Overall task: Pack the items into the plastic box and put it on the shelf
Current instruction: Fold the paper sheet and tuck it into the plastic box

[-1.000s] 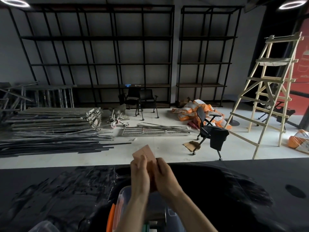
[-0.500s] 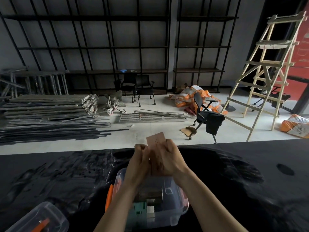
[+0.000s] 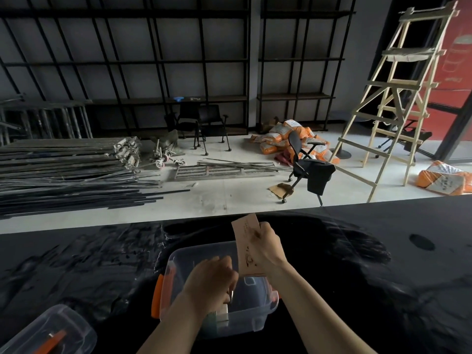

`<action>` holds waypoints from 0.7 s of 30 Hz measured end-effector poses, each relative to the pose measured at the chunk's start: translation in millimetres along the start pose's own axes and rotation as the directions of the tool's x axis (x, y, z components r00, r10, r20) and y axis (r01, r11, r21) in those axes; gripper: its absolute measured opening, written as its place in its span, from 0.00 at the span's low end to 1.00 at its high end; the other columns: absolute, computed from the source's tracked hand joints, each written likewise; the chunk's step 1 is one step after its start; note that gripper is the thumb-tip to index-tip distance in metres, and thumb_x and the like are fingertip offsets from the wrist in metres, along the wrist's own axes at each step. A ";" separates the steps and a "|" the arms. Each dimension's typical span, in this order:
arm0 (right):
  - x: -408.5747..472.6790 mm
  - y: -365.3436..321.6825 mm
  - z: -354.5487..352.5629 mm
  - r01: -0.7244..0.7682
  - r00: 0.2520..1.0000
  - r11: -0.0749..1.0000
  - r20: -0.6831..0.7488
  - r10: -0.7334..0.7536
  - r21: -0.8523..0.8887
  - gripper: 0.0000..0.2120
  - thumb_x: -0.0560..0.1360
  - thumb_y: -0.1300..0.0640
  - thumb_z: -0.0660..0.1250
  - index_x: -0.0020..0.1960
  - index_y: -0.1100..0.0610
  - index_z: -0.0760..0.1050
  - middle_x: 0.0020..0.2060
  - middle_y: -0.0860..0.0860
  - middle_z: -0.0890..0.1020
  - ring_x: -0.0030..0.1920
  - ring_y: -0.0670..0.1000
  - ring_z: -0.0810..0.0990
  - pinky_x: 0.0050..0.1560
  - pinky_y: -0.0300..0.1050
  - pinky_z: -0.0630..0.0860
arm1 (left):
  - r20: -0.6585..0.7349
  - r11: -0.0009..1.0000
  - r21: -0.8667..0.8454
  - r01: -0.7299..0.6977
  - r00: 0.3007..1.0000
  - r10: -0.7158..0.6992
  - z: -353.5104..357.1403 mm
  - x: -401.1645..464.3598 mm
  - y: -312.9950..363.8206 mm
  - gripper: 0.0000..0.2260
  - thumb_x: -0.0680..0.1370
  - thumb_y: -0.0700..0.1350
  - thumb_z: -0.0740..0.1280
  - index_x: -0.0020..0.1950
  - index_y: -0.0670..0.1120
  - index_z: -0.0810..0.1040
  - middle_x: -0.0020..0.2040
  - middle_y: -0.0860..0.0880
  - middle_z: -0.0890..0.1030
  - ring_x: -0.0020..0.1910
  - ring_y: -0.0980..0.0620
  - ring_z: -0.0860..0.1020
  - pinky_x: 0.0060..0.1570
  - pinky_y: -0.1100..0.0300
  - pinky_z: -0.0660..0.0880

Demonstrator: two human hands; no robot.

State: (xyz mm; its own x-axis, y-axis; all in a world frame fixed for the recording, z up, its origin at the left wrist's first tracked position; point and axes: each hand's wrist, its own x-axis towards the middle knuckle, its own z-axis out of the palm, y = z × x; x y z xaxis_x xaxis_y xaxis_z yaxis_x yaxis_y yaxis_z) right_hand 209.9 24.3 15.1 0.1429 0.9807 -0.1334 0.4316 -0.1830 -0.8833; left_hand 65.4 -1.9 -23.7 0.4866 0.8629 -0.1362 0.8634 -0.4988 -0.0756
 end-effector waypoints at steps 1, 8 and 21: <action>-0.5 0.7 0.8 -0.007 1.000 1.000 0.008 0.007 -0.018 0.04 0.81 0.58 0.56 0.53 0.59 0.66 0.44 0.52 0.77 0.38 0.48 0.76 0.34 0.42 0.73 | -0.013 1.000 -0.001 0.014 1.000 -0.014 0.1 -2.3 -4.8 0.11 0.74 0.49 0.73 0.55 0.48 0.81 0.56 0.49 0.76 0.55 0.49 0.76 0.55 0.52 0.75; -1.3 -3.2 12.8 0.039 0.999 0.974 0.012 -0.038 -0.222 0.11 0.79 0.55 0.57 0.60 0.55 0.66 0.36 0.47 0.74 0.35 0.50 0.77 0.32 0.44 0.72 | -0.210 0.979 0.114 0.171 0.967 -0.144 -5.3 -24.3 -34.9 0.21 0.74 0.62 0.63 0.44 0.46 0.84 0.48 0.50 0.81 0.53 0.48 0.73 0.58 0.51 0.67; -14.5 -6.8 25.8 0.128 0.987 0.912 0.141 -0.078 -0.389 0.12 0.79 0.56 0.58 0.61 0.57 0.66 0.38 0.48 0.74 0.40 0.53 0.79 0.30 0.42 0.72 | -0.313 0.945 0.129 0.300 0.917 -0.248 2.6 -43.4 -39.6 0.09 0.76 0.50 0.64 0.45 0.50 0.84 0.48 0.51 0.83 0.54 0.46 0.74 0.56 0.49 0.66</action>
State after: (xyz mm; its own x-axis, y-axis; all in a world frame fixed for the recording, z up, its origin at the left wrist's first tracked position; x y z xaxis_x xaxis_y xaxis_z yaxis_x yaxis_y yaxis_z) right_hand 181.9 13.1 11.5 -0.0185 0.9919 -0.1259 0.7588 -0.0681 -0.6477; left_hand 9.7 -19.8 -17.4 0.2739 0.9402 0.2027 0.9447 -0.2234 -0.2401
